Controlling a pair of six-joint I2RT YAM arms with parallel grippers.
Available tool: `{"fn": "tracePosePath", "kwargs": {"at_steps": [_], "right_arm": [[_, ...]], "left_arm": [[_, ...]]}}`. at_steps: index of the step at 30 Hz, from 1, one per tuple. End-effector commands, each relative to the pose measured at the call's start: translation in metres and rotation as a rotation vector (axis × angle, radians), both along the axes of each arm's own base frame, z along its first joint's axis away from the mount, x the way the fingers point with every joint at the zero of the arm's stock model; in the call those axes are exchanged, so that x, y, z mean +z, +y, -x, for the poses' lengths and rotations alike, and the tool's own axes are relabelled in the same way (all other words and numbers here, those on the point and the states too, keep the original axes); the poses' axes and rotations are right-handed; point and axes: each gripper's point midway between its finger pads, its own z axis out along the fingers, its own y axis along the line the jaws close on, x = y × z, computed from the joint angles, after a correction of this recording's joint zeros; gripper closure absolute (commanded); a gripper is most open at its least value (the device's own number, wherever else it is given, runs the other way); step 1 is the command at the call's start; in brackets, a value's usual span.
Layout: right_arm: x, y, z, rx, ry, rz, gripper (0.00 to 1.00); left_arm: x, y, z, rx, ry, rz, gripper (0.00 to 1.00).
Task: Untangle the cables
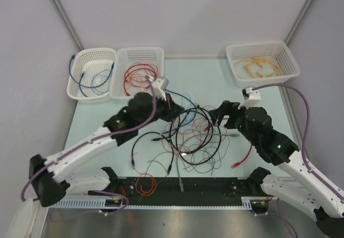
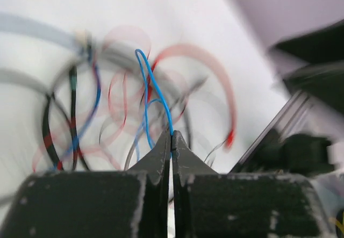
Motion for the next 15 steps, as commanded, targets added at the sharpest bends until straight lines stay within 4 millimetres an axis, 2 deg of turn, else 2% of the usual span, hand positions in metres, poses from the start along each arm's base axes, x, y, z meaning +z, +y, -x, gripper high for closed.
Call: {"fn": "tracePosePath", "kwargs": {"at_steps": [1, 2, 4, 5, 6, 7, 8, 10, 11, 12, 13, 14, 15], "right_arm": [[0.028, -0.002, 0.001, 0.003, -0.085, -0.067, 0.05], [0.035, 0.000, 0.001, 0.011, -0.108, -0.086, 0.05], [0.047, 0.004, 0.005, 0.044, -0.139, -0.120, 0.05], [0.054, 0.006, 0.006, 0.056, -0.161, -0.141, 0.05], [0.058, 0.009, 0.008, 0.074, -0.170, -0.155, 0.05], [0.063, 0.010, 0.009, 0.081, -0.184, -0.172, 0.05], [0.066, 0.010, 0.009, 0.085, -0.193, -0.178, 0.05], [0.067, 0.013, 0.010, 0.098, -0.192, -0.184, 0.05], [0.066, 0.014, 0.009, 0.097, -0.190, -0.186, 0.05], [0.066, 0.015, 0.010, 0.103, -0.187, -0.187, 0.05], [0.065, 0.015, 0.010, 0.106, -0.183, -0.187, 0.05], [0.066, 0.016, 0.011, 0.110, -0.184, -0.189, 0.05], [0.065, 0.017, 0.011, 0.115, -0.184, -0.189, 0.05]], "left_arm": [[0.133, 0.029, -0.002, 0.046, -0.321, 0.066, 1.00], [0.161, 0.033, -0.002, 0.058, -0.366, 0.088, 1.00], [0.175, 0.039, 0.000, 0.053, -0.404, 0.057, 1.00], [0.198, 0.045, -0.001, 0.076, -0.443, 0.075, 1.00], [0.207, 0.048, -0.002, 0.087, -0.464, 0.070, 1.00], [0.229, 0.055, -0.001, 0.097, -0.512, 0.071, 1.00], [0.239, 0.059, -0.002, 0.111, -0.538, 0.068, 1.00], [0.248, 0.067, -0.012, 0.159, -0.575, 0.014, 1.00], [0.265, 0.073, -0.013, 0.188, -0.599, 0.022, 1.00], [0.269, 0.079, -0.019, 0.230, -0.605, 0.000, 1.00], [0.263, 0.077, -0.024, 0.232, -0.600, -0.044, 1.00], [0.271, 0.080, -0.025, 0.245, -0.612, -0.046, 1.00], [0.270, 0.080, -0.027, 0.248, -0.608, -0.056, 1.00]]}}
